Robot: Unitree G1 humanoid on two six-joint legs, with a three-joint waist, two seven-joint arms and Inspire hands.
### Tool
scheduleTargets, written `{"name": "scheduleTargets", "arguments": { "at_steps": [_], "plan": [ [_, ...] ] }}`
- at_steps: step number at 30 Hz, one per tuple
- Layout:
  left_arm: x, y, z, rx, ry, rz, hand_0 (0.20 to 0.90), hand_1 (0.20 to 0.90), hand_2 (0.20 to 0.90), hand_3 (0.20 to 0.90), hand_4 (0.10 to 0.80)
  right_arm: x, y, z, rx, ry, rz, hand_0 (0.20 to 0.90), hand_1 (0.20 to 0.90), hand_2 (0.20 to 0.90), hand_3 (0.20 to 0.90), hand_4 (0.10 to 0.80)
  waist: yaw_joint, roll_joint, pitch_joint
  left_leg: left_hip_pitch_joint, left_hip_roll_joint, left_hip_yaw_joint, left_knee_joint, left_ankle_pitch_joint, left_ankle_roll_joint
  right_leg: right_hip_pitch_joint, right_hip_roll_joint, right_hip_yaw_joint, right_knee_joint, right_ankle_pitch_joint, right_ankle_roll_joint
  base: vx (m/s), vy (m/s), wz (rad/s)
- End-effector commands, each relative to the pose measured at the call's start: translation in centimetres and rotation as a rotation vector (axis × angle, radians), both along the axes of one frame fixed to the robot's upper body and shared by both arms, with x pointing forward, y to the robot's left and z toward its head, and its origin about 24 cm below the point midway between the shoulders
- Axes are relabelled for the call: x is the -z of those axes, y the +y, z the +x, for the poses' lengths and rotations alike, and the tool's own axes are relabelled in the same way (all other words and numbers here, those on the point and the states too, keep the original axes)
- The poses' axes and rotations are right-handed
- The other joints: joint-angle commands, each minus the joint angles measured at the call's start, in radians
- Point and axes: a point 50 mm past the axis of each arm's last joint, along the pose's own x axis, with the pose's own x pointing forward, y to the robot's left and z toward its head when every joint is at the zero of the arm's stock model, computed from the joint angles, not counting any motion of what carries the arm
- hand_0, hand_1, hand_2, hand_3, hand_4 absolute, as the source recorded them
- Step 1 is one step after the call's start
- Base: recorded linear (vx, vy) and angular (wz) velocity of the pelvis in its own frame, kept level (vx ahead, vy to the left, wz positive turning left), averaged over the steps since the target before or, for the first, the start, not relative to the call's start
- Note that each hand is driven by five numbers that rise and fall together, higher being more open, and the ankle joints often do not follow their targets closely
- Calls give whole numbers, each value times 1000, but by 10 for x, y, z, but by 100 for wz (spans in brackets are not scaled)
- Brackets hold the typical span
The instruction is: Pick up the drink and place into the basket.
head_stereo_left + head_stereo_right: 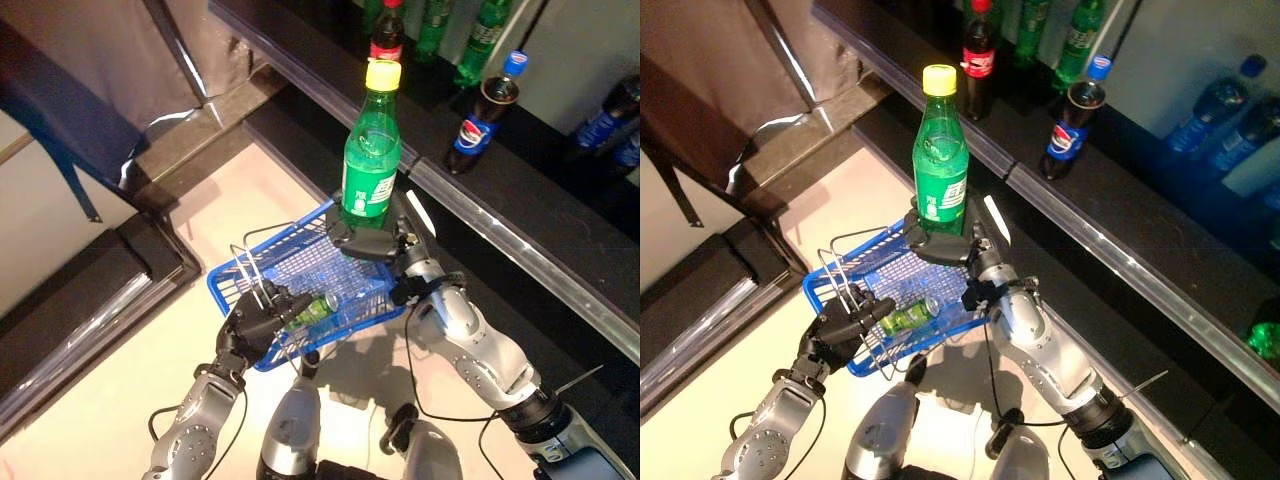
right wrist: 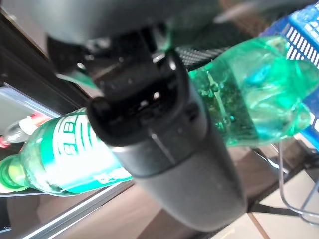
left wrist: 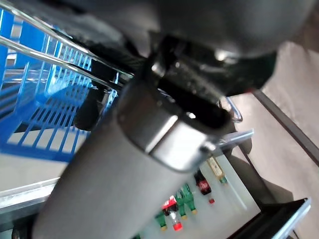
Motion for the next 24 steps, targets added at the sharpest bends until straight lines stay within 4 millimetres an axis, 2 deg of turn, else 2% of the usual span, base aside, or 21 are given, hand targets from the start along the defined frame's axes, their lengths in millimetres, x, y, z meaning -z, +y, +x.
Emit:
{"name": "scheduleTargets", "arguments": {
  "at_steps": [1,2,4,8,12,18,24],
  "plan": [
    [-87,-11,-4,158,-502,-42,300,300,300,200,100,-55,31,-10,-122,-217,218,300,300,300,200,100,21,-28,-238,-27,-34,-6,57,-9,45,69,64,-45,-75,36,-85,27,-39,13],
    [-95,-15,-5,204,-547,-49,300,300,300,200,100,-47,35,-8,-104,-181,223,300,300,300,200,100,32,-28,-238,-28,-38,-16,57,-9,45,73,64,-55,-79,37,-84,17,-26,5],
    [-98,-17,-5,229,-568,-50,300,300,300,200,100,-45,38,-7,-99,-165,229,300,300,300,200,100,36,-28,-238,-28,-40,-21,57,-8,45,75,64,-59,-79,38,-83,15,-25,9],
    [-122,-36,-11,395,-735,-42,300,300,300,200,100,-26,55,-3,-73,-78,212,300,300,300,200,100,60,-29,-236,-31,-53,-53,58,-6,45,83,64,-81,-83,43,-81,17,-21,19],
    [-134,-47,-16,509,-800,-97,300,300,300,200,100,-12,64,-1,-60,-18,190,300,300,300,200,100,71,-30,-239,-32,-59,-68,61,-3,44,91,65,-90,-89,46,-80,27,-9,13],
    [-142,-60,-20,624,-824,-193,300,300,300,200,100,10,75,1,-34,62,153,300,300,300,200,100,82,-25,-247,-35,-68,-87,59,3,40,98,65,-102,-95,49,-78,25,9,9],
    [-144,-62,-24,671,-864,-212,300,300,300,200,100,35,77,9,46,142,100,300,300,300,200,100,104,-23,-252,-42,-81,-107,64,2,40,104,61,-120,-94,50,-77,34,3,3]
  ]
}}
